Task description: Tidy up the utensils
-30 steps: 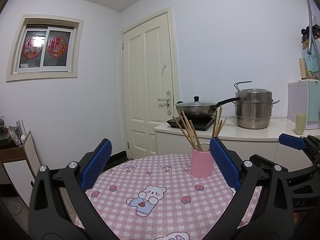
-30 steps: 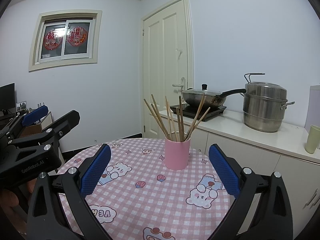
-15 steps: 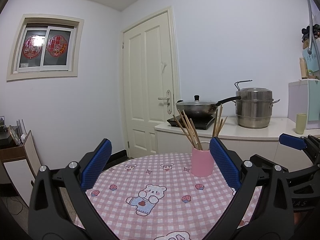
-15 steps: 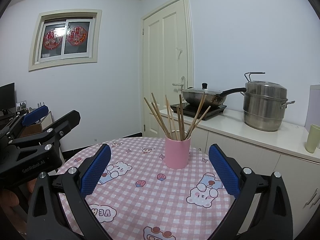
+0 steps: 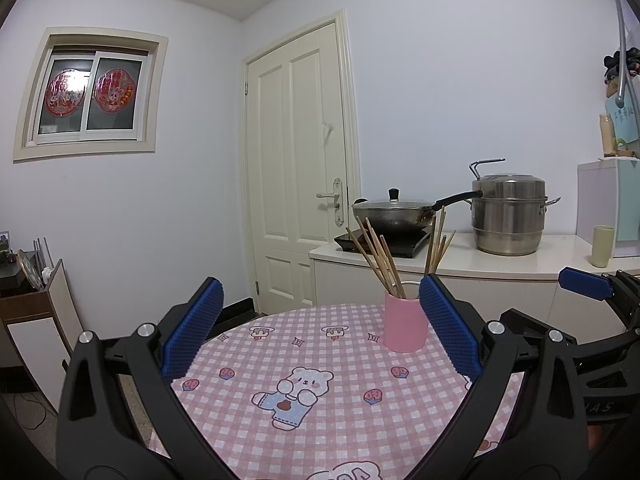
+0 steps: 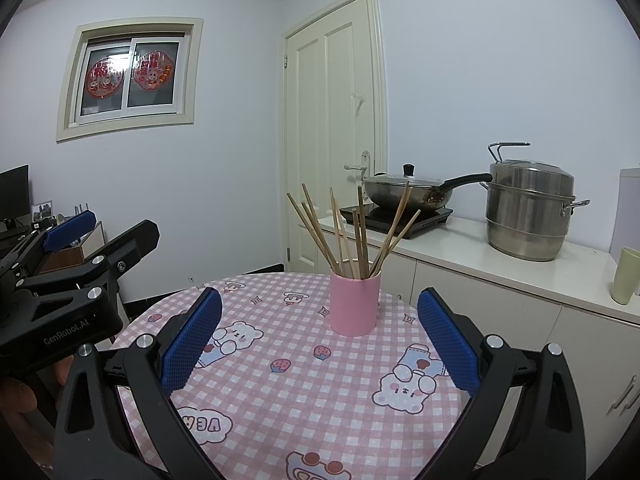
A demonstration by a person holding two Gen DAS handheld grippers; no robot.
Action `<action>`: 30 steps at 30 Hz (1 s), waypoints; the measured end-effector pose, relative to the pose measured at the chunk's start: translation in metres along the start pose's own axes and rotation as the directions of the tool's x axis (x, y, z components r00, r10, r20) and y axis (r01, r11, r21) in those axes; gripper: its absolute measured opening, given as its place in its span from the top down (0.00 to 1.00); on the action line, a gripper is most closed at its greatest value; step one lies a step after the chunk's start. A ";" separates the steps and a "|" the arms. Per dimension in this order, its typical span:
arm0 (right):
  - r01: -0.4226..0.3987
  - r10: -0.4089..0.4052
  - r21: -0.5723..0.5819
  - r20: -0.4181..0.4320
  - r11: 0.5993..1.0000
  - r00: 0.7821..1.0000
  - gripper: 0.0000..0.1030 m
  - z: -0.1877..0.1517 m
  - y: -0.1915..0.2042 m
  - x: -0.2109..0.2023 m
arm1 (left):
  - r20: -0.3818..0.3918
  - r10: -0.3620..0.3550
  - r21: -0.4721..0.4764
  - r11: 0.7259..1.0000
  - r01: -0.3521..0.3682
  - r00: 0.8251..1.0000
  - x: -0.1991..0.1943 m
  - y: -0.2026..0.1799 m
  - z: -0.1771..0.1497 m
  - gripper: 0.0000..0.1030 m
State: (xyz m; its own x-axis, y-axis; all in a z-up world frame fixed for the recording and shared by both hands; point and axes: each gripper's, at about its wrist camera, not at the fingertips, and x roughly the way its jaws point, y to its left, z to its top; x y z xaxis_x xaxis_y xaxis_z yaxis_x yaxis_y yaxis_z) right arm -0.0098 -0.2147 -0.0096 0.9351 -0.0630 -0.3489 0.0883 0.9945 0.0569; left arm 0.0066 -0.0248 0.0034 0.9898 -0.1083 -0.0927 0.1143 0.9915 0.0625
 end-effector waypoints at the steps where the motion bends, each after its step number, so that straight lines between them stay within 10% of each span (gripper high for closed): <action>1: 0.000 0.000 0.000 -0.001 1.000 1.000 0.08 0.000 0.000 0.000 | -0.001 0.000 0.001 1.000 0.000 1.000 0.000 0.000 0.000 0.06; 30: 0.000 0.000 -0.001 -0.002 1.000 1.000 0.08 -0.002 0.001 0.000 | -0.005 0.001 0.001 1.000 -0.001 1.000 0.001 0.001 -0.002 0.06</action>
State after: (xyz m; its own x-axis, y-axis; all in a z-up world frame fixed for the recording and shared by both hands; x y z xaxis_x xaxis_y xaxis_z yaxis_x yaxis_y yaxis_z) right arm -0.0099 -0.2140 -0.0112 0.9344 -0.0625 -0.3506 0.0875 0.9946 0.0559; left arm 0.0079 -0.0239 0.0009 0.9894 -0.1071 -0.0981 0.1137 0.9915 0.0636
